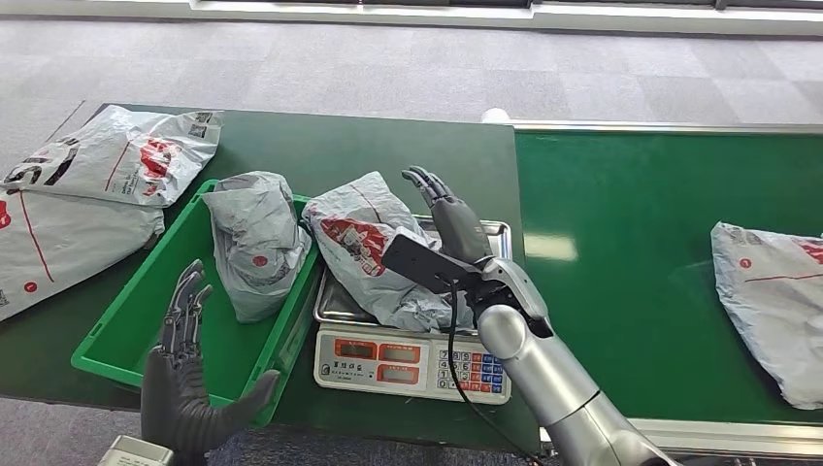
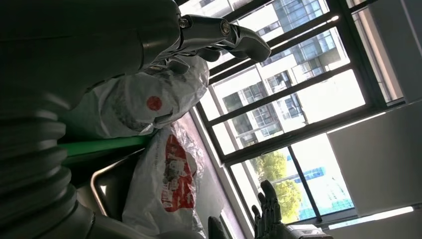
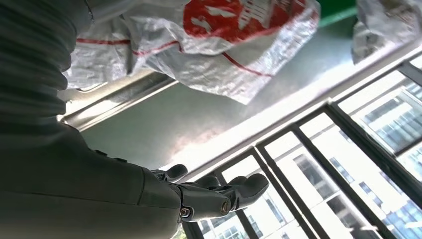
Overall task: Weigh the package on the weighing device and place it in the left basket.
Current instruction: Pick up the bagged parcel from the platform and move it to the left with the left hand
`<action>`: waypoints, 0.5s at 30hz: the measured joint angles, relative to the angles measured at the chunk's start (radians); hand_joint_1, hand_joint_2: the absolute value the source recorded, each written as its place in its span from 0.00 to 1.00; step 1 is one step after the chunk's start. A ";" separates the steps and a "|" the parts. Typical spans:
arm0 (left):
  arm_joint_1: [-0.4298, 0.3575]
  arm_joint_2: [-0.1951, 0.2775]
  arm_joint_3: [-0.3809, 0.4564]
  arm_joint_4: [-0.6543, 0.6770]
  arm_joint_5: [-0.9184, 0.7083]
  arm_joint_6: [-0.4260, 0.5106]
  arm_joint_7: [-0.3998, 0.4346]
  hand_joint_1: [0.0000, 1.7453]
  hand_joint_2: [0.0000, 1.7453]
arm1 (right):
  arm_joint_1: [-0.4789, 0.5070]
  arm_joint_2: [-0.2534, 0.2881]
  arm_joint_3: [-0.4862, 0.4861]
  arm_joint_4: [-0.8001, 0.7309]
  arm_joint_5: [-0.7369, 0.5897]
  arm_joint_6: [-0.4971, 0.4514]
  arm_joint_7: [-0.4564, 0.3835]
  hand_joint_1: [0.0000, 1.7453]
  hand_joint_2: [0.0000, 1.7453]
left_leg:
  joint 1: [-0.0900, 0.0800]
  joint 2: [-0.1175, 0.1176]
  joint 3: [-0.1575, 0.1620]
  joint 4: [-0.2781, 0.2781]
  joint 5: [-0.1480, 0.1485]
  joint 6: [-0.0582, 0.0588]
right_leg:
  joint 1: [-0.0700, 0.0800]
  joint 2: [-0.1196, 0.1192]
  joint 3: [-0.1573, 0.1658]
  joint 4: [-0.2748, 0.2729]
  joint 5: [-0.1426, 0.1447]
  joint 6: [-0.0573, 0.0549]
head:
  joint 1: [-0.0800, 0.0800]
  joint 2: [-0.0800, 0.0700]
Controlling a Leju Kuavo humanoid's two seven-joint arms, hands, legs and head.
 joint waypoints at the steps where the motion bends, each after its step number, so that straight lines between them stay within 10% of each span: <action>1: -0.013 0.001 -0.014 0.002 -0.011 0.007 0.005 0.00 1.00 | 0.006 0.003 -0.008 -0.016 -0.010 -0.011 -0.004 0.00 1.00 | 0.000 0.000 0.000 0.000 0.000 0.000 | 0.000 0.000 0.000 0.000 0.000 0.000 | 0.000 0.000; 15: -0.398 -0.020 -0.221 0.307 -0.429 0.070 0.419 0.00 1.00 | 0.402 0.034 -0.320 -0.556 -0.601 -0.551 -0.438 0.00 1.00 | -0.001 -0.005 -0.001 0.002 0.000 0.001 | -0.002 -0.006 -0.001 -0.001 0.000 0.001 | 0.000 0.000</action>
